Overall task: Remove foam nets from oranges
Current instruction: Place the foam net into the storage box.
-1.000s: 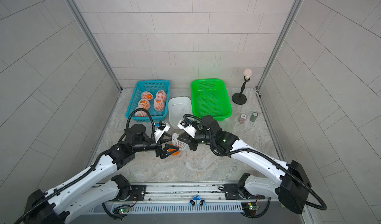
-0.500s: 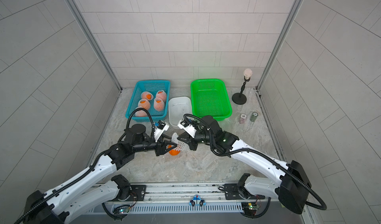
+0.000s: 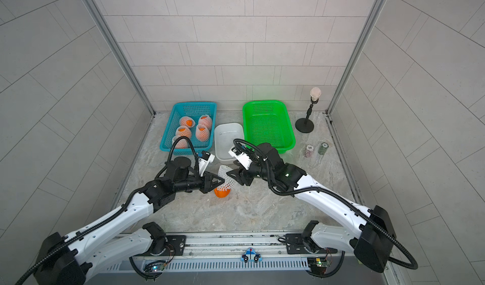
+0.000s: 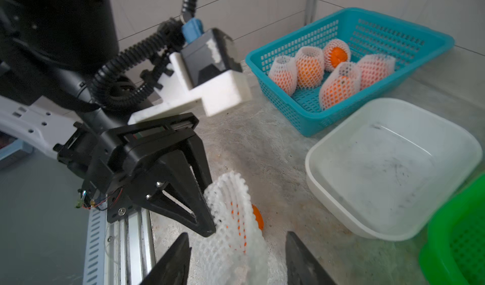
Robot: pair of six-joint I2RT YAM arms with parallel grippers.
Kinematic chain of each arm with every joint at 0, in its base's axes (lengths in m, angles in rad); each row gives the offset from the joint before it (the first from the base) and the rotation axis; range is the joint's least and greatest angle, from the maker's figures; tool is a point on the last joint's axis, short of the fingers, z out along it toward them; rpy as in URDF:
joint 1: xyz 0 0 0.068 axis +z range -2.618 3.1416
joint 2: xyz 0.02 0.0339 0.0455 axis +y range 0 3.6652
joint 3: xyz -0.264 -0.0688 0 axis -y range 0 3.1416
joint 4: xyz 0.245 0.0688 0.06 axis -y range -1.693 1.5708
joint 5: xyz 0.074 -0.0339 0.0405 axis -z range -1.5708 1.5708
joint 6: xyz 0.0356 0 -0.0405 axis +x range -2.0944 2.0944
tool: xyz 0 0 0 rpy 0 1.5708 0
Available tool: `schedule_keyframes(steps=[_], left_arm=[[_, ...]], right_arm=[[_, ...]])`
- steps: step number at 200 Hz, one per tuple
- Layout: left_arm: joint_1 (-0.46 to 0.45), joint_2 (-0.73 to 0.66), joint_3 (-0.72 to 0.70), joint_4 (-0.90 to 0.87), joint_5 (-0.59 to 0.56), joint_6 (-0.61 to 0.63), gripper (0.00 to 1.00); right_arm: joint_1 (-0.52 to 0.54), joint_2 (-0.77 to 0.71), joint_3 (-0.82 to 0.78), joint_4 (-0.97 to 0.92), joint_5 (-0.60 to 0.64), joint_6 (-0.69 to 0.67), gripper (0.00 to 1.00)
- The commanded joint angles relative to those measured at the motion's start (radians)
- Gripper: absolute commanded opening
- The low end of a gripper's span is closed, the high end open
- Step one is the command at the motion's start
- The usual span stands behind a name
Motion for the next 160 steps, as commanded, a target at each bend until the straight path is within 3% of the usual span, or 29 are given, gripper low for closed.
schedule_keyframes(steps=[1,43,90,160], left_arm=[[0.009,-0.007,0.034,0.023,-0.081,-0.094,0.09],[0.058,0.045,0.117,-0.076,-0.185,-0.175,0.05],[0.163,0.258,0.269,-0.133,-0.144,-0.234,0.02],[0.187,0.581,0.547,-0.208,-0.157,-0.235,0.05]], right_arm=[[-0.021,-0.070,0.008,-0.081,0.182,0.032,0.66],[-0.057,-0.168,-0.067,-0.105,0.434,0.150,0.71],[-0.063,-0.182,-0.114,-0.109,0.590,0.201,0.72],[-0.062,-0.133,-0.128,-0.077,0.603,0.249,0.72]])
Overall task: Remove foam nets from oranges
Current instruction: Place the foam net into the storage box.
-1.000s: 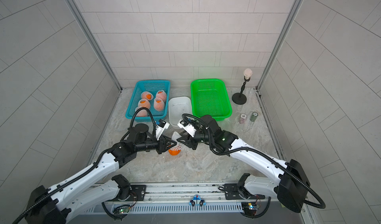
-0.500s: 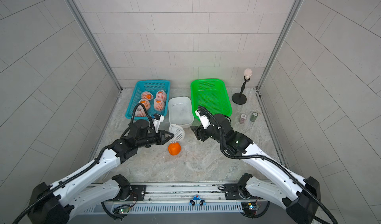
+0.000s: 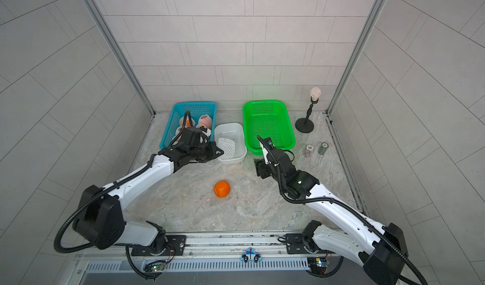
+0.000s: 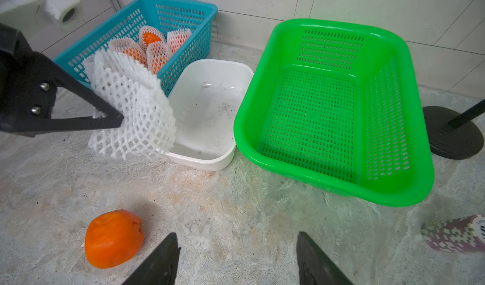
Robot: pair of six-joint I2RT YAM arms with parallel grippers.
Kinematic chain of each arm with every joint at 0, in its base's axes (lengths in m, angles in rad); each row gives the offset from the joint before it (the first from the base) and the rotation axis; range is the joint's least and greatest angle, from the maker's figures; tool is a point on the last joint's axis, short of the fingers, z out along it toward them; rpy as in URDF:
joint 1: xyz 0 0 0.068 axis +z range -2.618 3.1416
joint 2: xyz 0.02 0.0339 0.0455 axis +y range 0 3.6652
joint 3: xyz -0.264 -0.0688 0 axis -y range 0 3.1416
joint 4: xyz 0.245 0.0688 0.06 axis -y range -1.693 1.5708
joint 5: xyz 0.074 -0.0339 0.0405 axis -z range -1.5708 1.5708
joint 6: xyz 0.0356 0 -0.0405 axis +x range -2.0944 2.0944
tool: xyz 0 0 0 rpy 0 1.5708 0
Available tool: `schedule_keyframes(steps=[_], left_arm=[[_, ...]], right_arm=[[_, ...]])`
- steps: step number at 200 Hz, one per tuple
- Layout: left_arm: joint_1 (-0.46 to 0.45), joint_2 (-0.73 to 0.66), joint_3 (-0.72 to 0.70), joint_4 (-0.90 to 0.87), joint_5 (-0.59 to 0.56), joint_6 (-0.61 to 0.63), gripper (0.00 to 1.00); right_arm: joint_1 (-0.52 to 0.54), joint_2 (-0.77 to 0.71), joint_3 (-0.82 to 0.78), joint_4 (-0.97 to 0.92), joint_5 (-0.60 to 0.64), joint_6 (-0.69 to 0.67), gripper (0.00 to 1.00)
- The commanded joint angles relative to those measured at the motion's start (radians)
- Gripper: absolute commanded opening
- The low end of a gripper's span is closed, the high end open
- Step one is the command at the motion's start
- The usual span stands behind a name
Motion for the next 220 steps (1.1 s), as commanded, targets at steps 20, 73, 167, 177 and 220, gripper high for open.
schedule_keyframes(steps=[20,73,167,177,220], left_arm=[[0.023,0.172,0.163,-0.093,-0.019,0.000,0.05],[0.030,0.404,0.344,-0.117,0.008,-0.009,0.07],[0.043,0.617,0.524,-0.101,-0.033,-0.043,0.25],[0.045,0.623,0.530,-0.107,-0.047,-0.035,0.34],[0.049,0.587,0.529,-0.135,-0.102,0.013,0.56]], right_arm=[[-0.001,0.001,-0.013,0.026,0.026,0.032,0.73],[-0.002,-0.013,-0.040,0.048,0.015,0.041,0.73],[-0.002,-0.039,-0.065,0.043,0.018,0.036,0.74],[-0.002,-0.043,-0.063,0.037,0.021,0.033,0.74],[-0.002,-0.057,-0.068,0.034,0.027,0.023,0.75]])
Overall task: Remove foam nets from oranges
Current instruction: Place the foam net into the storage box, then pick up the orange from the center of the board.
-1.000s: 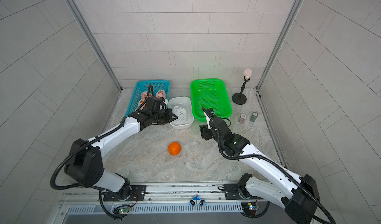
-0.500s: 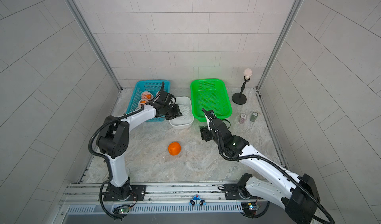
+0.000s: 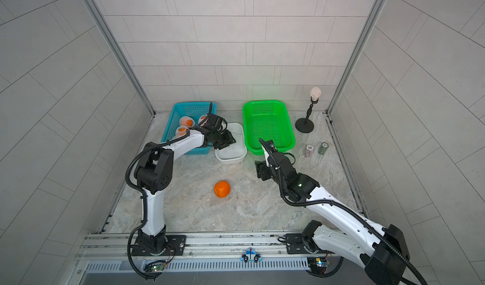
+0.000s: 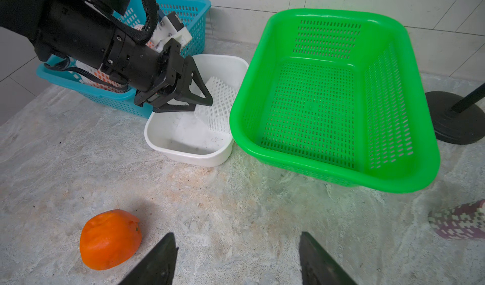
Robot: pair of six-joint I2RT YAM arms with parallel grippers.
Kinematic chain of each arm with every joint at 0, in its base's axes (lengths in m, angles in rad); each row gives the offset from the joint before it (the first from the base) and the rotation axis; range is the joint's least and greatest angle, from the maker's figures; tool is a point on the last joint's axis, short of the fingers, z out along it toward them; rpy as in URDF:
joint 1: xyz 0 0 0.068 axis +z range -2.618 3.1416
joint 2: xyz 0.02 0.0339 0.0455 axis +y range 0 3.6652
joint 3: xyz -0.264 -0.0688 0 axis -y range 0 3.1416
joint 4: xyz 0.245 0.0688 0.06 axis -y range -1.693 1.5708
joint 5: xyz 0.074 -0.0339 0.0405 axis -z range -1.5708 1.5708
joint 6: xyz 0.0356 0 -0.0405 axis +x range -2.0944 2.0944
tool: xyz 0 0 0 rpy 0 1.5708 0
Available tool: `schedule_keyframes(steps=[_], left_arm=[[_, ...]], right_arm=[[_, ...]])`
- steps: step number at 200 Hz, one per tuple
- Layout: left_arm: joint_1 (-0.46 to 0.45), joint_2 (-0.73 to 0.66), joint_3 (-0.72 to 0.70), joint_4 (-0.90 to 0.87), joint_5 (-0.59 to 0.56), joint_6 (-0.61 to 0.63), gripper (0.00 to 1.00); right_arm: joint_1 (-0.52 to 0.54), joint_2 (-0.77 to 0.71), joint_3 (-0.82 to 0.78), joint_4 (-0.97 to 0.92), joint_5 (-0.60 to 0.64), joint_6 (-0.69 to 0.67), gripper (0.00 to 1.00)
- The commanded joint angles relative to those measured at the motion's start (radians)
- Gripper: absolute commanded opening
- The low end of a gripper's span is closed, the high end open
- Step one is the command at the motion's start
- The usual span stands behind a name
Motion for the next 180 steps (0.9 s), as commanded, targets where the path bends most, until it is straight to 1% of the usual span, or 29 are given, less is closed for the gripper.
schedule_keyframes(steps=[1,12,17,60,69,81,93,127,134,147,155,161,180], left_arm=[[0.006,-0.025,0.029,-0.029,-0.051,0.028,0.56],[0.007,-0.038,0.027,-0.040,-0.064,0.028,0.59],[0.005,-0.045,0.026,-0.045,-0.070,0.057,0.61],[0.004,-0.120,-0.012,-0.070,-0.108,0.100,0.68],[-0.002,-0.143,-0.024,-0.081,-0.120,0.114,0.72],[-0.013,-0.187,-0.055,-0.089,-0.152,0.137,0.76],[-0.019,-0.227,-0.092,-0.090,-0.167,0.147,0.76],[-0.034,-0.341,-0.199,-0.062,-0.137,0.140,0.76],[-0.045,-0.369,-0.220,-0.056,-0.140,0.144,0.76],[-0.065,-0.425,-0.255,-0.057,-0.153,0.153,0.76],[-0.074,-0.460,-0.286,-0.058,-0.154,0.157,0.76],[-0.078,-0.486,-0.316,-0.058,-0.151,0.157,0.76],[-0.085,-0.576,-0.435,-0.062,-0.132,0.163,0.76]], right_arm=[[-0.003,-0.022,-0.007,-0.003,0.017,-0.010,0.75],[-0.003,-0.020,-0.006,-0.004,0.019,-0.013,0.76],[-0.003,-0.019,-0.007,-0.005,0.018,-0.015,0.76],[-0.003,-0.012,-0.003,-0.004,0.003,-0.037,0.77],[-0.003,-0.016,-0.008,0.001,-0.011,-0.047,0.78],[-0.001,-0.027,-0.023,0.017,-0.049,-0.070,0.79],[-0.002,-0.035,-0.040,0.037,-0.084,-0.085,0.79],[0.011,-0.018,-0.070,0.087,-0.252,-0.153,0.79],[0.024,-0.017,-0.088,0.114,-0.285,-0.173,0.79],[0.052,-0.007,-0.121,0.171,-0.375,-0.254,0.79],[0.078,0.002,-0.123,0.193,-0.385,-0.276,0.79],[0.098,0.013,-0.155,0.207,-0.401,-0.305,0.79],[0.157,0.054,-0.164,0.219,-0.428,-0.372,0.80]])
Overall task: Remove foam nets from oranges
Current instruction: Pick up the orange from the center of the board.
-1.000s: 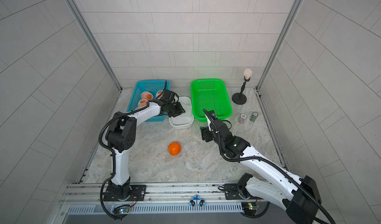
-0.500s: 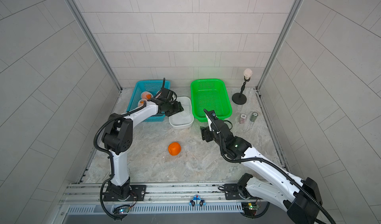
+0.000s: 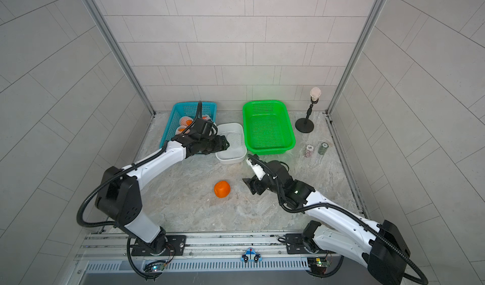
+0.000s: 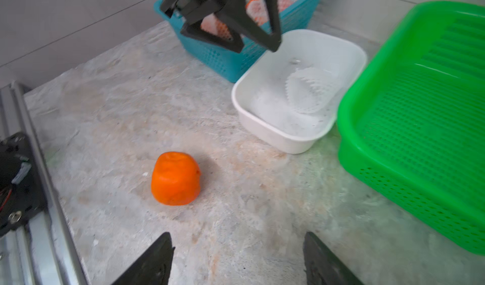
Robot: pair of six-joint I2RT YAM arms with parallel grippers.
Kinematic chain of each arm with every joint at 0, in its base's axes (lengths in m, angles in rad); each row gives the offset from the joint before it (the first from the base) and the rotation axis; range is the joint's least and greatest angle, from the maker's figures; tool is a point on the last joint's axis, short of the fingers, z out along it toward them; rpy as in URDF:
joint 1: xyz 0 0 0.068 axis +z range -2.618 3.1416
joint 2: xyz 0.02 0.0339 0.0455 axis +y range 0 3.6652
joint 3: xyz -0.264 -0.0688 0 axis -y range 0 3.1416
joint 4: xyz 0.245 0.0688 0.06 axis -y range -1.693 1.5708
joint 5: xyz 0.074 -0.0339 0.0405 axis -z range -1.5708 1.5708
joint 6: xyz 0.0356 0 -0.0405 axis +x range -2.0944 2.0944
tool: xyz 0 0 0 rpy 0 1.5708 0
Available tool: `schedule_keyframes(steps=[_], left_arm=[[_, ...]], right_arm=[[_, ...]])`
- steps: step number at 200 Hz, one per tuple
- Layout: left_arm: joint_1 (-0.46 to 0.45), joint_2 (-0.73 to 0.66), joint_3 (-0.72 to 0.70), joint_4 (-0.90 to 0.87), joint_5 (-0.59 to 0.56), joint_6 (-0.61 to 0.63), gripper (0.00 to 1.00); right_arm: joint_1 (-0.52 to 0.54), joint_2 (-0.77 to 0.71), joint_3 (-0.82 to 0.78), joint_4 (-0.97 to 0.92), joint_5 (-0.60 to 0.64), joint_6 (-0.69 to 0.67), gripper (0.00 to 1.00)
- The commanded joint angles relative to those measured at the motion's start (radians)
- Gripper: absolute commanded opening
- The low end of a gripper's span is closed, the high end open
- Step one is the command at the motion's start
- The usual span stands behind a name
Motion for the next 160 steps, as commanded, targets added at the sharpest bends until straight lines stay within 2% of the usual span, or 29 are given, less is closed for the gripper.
schedule_keyframes(steps=[1,22,49,74,116,160], left_arm=[[-0.012,-0.105,-0.107,-0.014,0.000,0.018,0.76],[-0.012,-0.210,-0.236,-0.053,-0.002,0.006,0.79],[-0.007,-0.332,-0.377,-0.071,0.005,-0.047,0.87],[0.010,-0.418,-0.478,-0.073,-0.007,-0.088,0.92],[0.069,-0.531,-0.569,-0.147,-0.039,-0.137,0.93],[0.100,-0.589,-0.613,-0.211,-0.119,-0.154,0.97]], right_arm=[[0.059,0.042,-0.018,0.061,-0.106,-0.144,0.80],[0.095,0.110,0.004,0.052,-0.103,-0.143,0.81],[0.103,0.194,0.053,0.057,-0.106,-0.036,0.81],[0.104,0.304,0.176,-0.093,-0.083,0.069,0.81],[0.106,0.494,0.433,-0.392,-0.049,0.257,0.78],[0.172,0.646,0.591,-0.528,0.026,0.269,0.82]])
